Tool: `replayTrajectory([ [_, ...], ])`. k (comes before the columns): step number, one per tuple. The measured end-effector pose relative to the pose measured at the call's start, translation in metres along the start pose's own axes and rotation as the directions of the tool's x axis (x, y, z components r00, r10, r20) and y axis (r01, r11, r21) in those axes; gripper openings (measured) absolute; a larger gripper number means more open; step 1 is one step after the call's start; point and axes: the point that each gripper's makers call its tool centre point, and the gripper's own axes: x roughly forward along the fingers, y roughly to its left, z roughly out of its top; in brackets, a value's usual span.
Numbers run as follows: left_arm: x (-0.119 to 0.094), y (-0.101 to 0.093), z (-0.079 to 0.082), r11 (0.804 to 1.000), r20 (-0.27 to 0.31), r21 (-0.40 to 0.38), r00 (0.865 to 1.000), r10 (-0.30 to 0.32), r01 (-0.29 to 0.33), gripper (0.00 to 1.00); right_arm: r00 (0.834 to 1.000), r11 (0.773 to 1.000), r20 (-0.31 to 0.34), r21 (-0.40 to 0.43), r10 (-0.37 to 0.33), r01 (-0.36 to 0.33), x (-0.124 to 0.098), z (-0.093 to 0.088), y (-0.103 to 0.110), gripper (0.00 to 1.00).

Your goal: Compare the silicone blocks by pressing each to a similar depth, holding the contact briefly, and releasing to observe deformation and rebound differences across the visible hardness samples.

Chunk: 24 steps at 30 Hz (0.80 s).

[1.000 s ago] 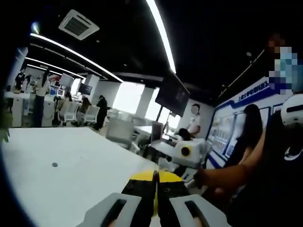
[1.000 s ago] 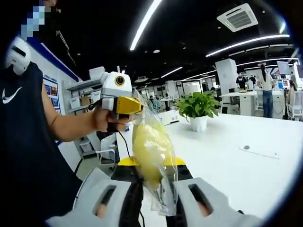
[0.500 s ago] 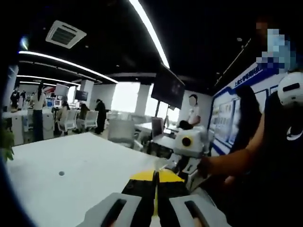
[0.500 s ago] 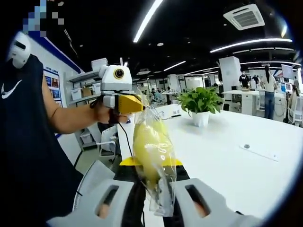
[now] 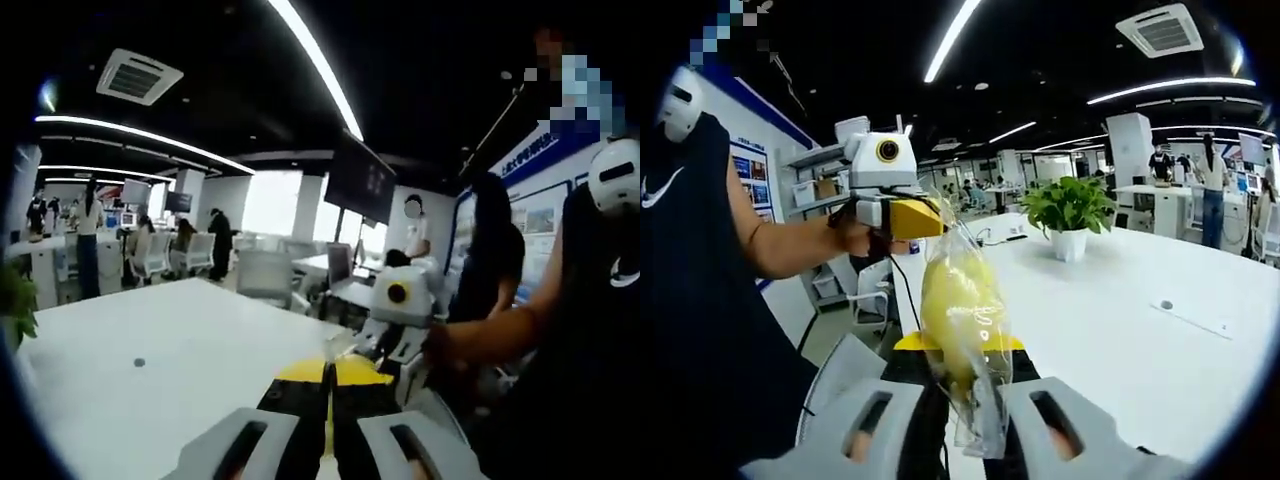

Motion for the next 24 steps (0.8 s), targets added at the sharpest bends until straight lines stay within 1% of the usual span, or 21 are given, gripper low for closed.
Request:
replayTrajectory([
  [3, 0.001, -0.002, 0.001, 1.000, -0.002, 0.007, 1.000, 0.004, -0.004, 0.00, 1.000, 1.000, 0.003, 0.005, 0.003, -0.003, -0.001, 0.001, 0.001, 0.02],
  [15, 0.003, -0.007, -0.002, 1.000, -0.021, 0.014, 1.000, -0.003, 0.003, 0.00, 0.999, 1.000, -0.038, -0.002, 0.001, -0.001, -0.008, -0.003, 0.004, 0.02],
  [17, 0.004, -0.007, -0.002, 0.999, -0.026, 0.038, 1.000, -0.004, 0.005, 0.00, 0.999, 1.000, -0.041, -0.005, -0.001, 0.001, -0.009, -0.003, 0.003, 0.02],
  [24, 0.010, -0.008, -0.003, 0.998, -0.049, 0.062, 0.999, -0.012, 0.015, 0.00, 0.998, 1.000, -0.057, 0.002, -0.009, 0.009, -0.014, -0.004, 0.000, 0.02],
])
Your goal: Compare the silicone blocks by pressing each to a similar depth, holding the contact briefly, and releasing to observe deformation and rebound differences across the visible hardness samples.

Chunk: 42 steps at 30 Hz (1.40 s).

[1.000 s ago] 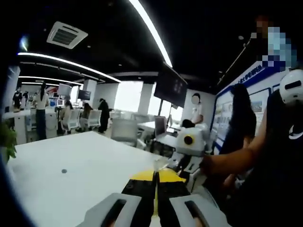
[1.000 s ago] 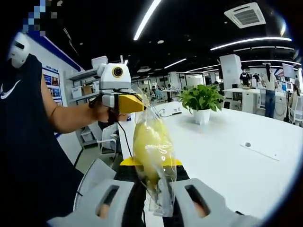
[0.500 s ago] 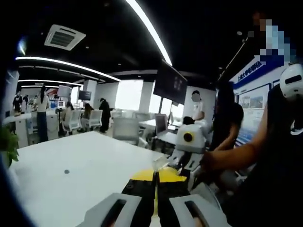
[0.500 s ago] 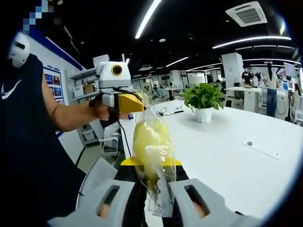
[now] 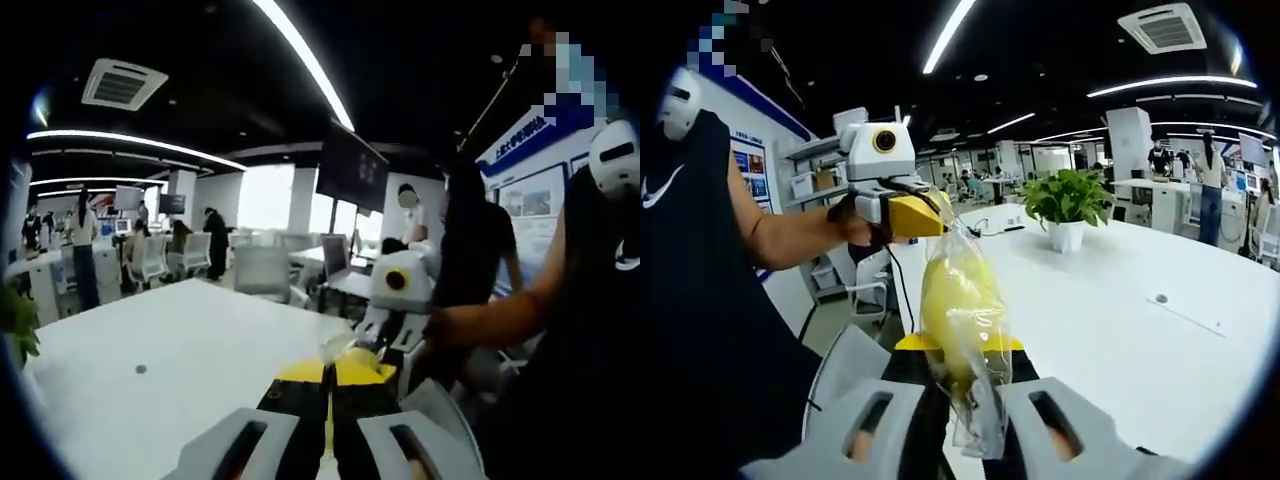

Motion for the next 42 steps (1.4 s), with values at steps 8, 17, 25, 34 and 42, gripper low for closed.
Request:
replayTrajectory([
  [8, 0.002, -0.001, -0.005, 0.999, -0.023, -0.052, 1.000, -0.011, 0.010, 0.00, 0.999, 1.000, -0.043, -0.013, 0.014, -0.015, -0.003, -0.005, 0.000, 0.02],
  [17, 0.007, -0.002, -0.007, 0.999, -0.022, -0.039, 1.000, -0.017, 0.016, 0.00, 0.998, 1.000, -0.066, -0.023, 0.009, -0.010, -0.008, -0.008, -0.002, 0.01],
  [25, 0.010, -0.003, -0.005, 0.999, -0.031, -0.040, 0.999, -0.015, 0.014, 0.00, 0.999, 1.000, -0.052, -0.009, 0.003, -0.003, -0.010, -0.008, -0.003, 0.02],
  [34, 0.015, -0.002, -0.004, 0.998, -0.032, -0.056, 0.999, -0.008, 0.006, 0.00, 0.999, 1.000, -0.042, -0.028, -0.008, 0.007, -0.014, -0.008, -0.007, 0.00],
  [42, 0.019, -0.003, -0.010, 0.999, -0.043, -0.033, 0.999, -0.014, 0.012, 0.00, 0.999, 1.000, -0.047, -0.012, -0.005, 0.005, -0.014, -0.015, -0.010, 0.00],
])
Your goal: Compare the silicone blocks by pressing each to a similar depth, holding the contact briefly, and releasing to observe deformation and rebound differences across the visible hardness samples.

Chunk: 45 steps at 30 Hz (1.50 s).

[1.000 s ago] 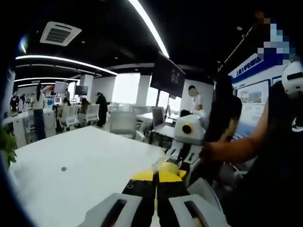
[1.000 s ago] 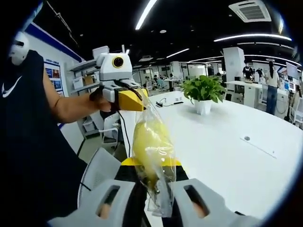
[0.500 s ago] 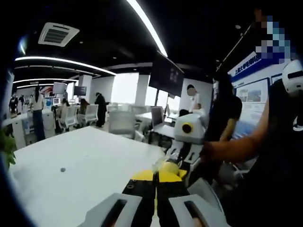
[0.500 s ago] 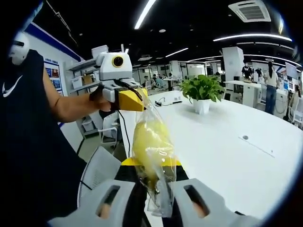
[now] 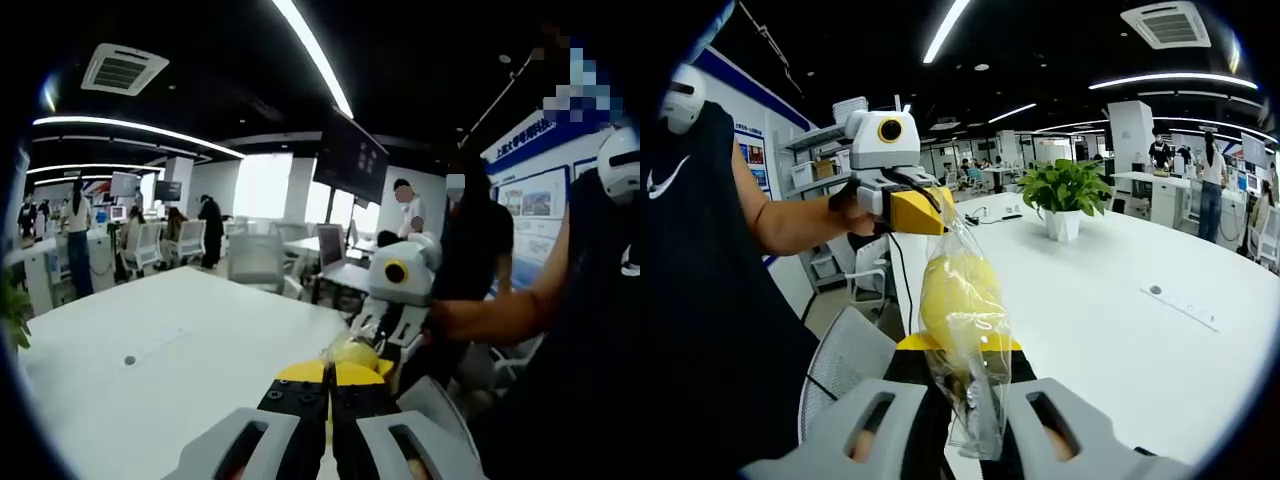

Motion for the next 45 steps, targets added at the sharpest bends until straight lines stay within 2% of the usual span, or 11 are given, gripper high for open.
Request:
replayTrajectory([
  [8, 0.004, 0.002, 0.004, 0.999, 0.016, -0.036, 1.000, -0.014, 0.015, 0.00, 1.000, 1.000, 0.013, -0.021, -0.003, 0.004, -0.004, 0.002, -0.004, 0.00],
  [13, 0.008, -0.001, 0.000, 0.999, -0.020, -0.041, 1.000, -0.020, 0.019, 0.00, 1.000, 1.000, 0.009, -0.011, -0.001, 0.001, -0.005, -0.003, -0.003, 0.00],
  [15, 0.008, -0.002, 0.003, 0.999, -0.014, -0.052, 1.000, -0.019, 0.018, 0.00, 0.999, 1.000, 0.034, -0.003, -0.005, 0.006, -0.006, -0.002, -0.003, 0.02],
  [16, 0.008, -0.002, 0.004, 0.998, -0.008, -0.053, 1.000, -0.022, 0.021, 0.00, 0.996, 0.997, 0.077, -0.059, -0.038, 0.043, -0.007, 0.003, -0.008, 0.03],
  [17, 0.008, -0.003, 0.005, 0.998, 0.000, -0.050, 1.000, -0.023, 0.023, 0.00, 0.996, 0.997, 0.081, -0.062, -0.038, 0.043, -0.008, 0.003, -0.008, 0.04],
  [24, 0.011, -0.005, 0.014, 0.999, 0.008, -0.048, 1.000, -0.014, 0.015, 0.00, 0.991, 0.999, 0.121, -0.007, -0.049, 0.050, -0.005, 0.004, -0.012, 0.11],
  [26, 0.013, -0.006, 0.013, 0.998, 0.007, -0.056, 1.000, -0.020, 0.021, 0.00, 0.990, 0.998, 0.131, -0.002, -0.055, 0.056, -0.004, 0.004, -0.014, 0.19],
  [30, 0.018, -0.006, 0.010, 0.998, 0.004, -0.067, 1.000, -0.022, 0.022, 0.00, 0.982, 0.995, 0.162, 0.014, -0.099, 0.098, -0.007, 0.008, -0.021, 0.47],
  [34, 0.023, -0.006, 0.009, 0.996, 0.011, -0.089, 0.999, -0.032, 0.033, 0.00, 0.974, 0.989, 0.172, 0.029, -0.146, 0.143, -0.016, 0.002, -0.028, 0.69],
  [38, 0.027, -0.006, 0.010, 0.994, 0.021, -0.103, 0.999, -0.039, 0.041, 0.00, 0.954, 0.973, 0.191, 0.047, -0.230, 0.225, -0.030, -0.006, -0.041, 0.97],
  [45, 0.037, -0.006, 0.012, 0.987, 0.038, -0.147, 0.998, -0.053, 0.058, 0.00, 0.923, 0.941, 0.185, 0.096, -0.337, 0.325, -0.063, -0.028, -0.055, 0.96],
])
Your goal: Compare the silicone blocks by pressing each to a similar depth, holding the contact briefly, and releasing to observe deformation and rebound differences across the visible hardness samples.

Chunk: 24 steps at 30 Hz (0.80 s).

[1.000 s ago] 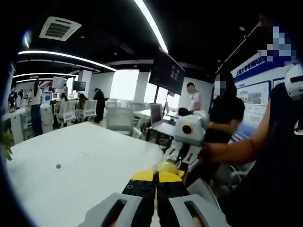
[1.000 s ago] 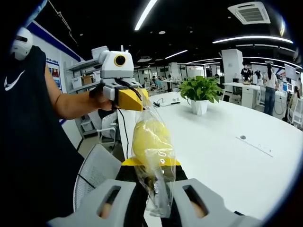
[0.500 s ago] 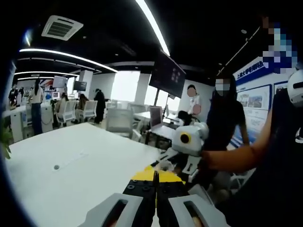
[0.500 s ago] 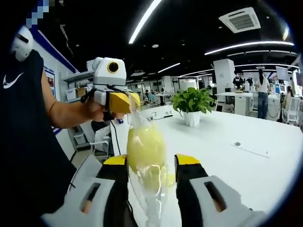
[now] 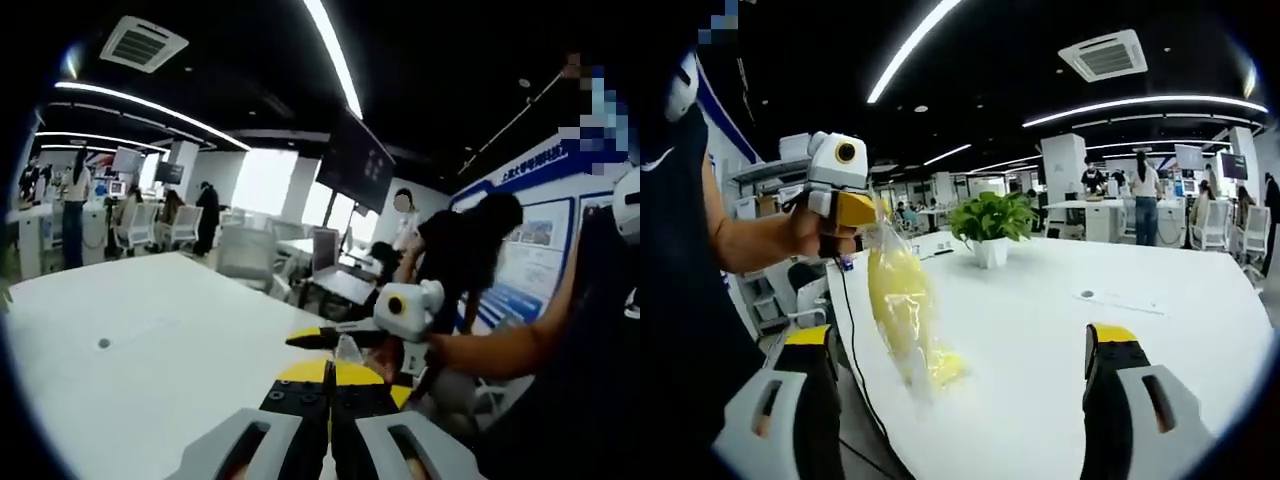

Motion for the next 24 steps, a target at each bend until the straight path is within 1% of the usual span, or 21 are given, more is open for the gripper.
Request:
replayTrajectory([
  [4, 0.008, 0.004, -0.004, 0.999, 0.002, -0.035, 1.000, 0.004, -0.004, 0.00, 0.999, 0.999, -0.003, 0.017, -0.045, 0.045, -0.014, -0.010, -0.009, 0.96],
  [7, 0.014, 0.009, -0.009, 0.998, -0.005, -0.060, 1.000, 0.022, -0.023, 0.00, 0.996, 0.996, -0.019, 0.024, -0.089, 0.089, -0.027, -0.024, -0.015, 0.96],
  [10, 0.020, 0.016, -0.016, 0.994, -0.007, -0.103, 0.999, 0.042, -0.043, 0.00, 0.992, 0.992, -0.030, 0.025, -0.125, 0.126, -0.036, -0.035, -0.021, 0.96],
  [13, 0.025, 0.021, -0.022, 0.991, -0.011, -0.124, 0.998, 0.057, -0.058, 0.00, 0.986, 0.985, -0.036, 0.052, -0.162, 0.164, -0.043, -0.045, -0.026, 0.96],
  [15, 0.028, 0.024, -0.025, 0.988, -0.008, -0.143, 0.998, 0.061, -0.062, 0.00, 0.984, 0.983, -0.022, 0.046, -0.179, 0.180, -0.046, -0.049, -0.027, 0.96],
  [17, 0.030, 0.027, -0.028, 0.985, -0.002, -0.160, 0.998, 0.067, -0.066, 0.00, 0.975, 0.976, -0.057, 0.020, -0.216, 0.218, -0.049, -0.060, -0.032, 0.96],
  [19, 0.033, 0.029, -0.031, 0.983, 0.000, -0.171, 0.997, 0.074, -0.073, 0.00, 0.970, 0.973, -0.089, 0.014, -0.227, 0.229, -0.050, -0.071, -0.033, 0.97],
  [20, 0.035, 0.030, -0.033, 0.981, -0.001, -0.176, 0.997, 0.076, -0.075, 0.00, 0.967, 0.972, -0.101, -0.004, -0.234, 0.235, -0.051, -0.077, -0.033, 0.97],
  [21, 0.036, 0.031, -0.035, 0.981, -0.001, -0.178, 0.997, 0.079, -0.078, 0.00, 0.965, 0.971, -0.105, -0.005, -0.238, 0.239, -0.052, -0.081, -0.033, 0.97],
  [24, 0.040, 0.034, -0.040, 0.974, -0.001, -0.209, 0.997, 0.083, -0.081, 0.00, 0.963, 0.967, -0.106, 0.037, -0.249, 0.254, -0.055, -0.087, -0.034, 0.97],
])
